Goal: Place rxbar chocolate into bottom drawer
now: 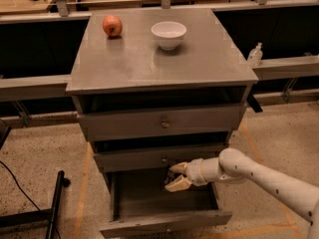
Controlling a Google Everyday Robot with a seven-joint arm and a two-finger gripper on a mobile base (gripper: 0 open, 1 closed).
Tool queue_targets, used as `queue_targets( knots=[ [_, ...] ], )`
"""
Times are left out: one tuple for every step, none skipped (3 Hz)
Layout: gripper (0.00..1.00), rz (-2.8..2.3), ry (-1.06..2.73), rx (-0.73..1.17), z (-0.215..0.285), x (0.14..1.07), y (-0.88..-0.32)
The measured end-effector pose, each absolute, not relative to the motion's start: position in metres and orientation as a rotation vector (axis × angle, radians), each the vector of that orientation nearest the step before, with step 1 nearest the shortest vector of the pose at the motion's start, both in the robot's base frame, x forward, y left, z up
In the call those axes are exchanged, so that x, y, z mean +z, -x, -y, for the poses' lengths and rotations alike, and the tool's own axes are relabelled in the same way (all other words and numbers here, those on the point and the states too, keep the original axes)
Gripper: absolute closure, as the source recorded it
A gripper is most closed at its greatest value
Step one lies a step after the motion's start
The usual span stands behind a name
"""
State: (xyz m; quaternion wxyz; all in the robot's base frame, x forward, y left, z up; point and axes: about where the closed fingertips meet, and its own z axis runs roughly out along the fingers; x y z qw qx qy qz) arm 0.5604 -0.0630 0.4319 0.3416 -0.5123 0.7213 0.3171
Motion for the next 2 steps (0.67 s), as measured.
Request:
queue_targets(
  knots=[
    [1.00, -1.877, 1.244, 0.870, 0.059, 0.367, -0.562],
    [1.00, -1.911, 1.187, 0.900, 0.054, 0.314, -0.562]
  ],
)
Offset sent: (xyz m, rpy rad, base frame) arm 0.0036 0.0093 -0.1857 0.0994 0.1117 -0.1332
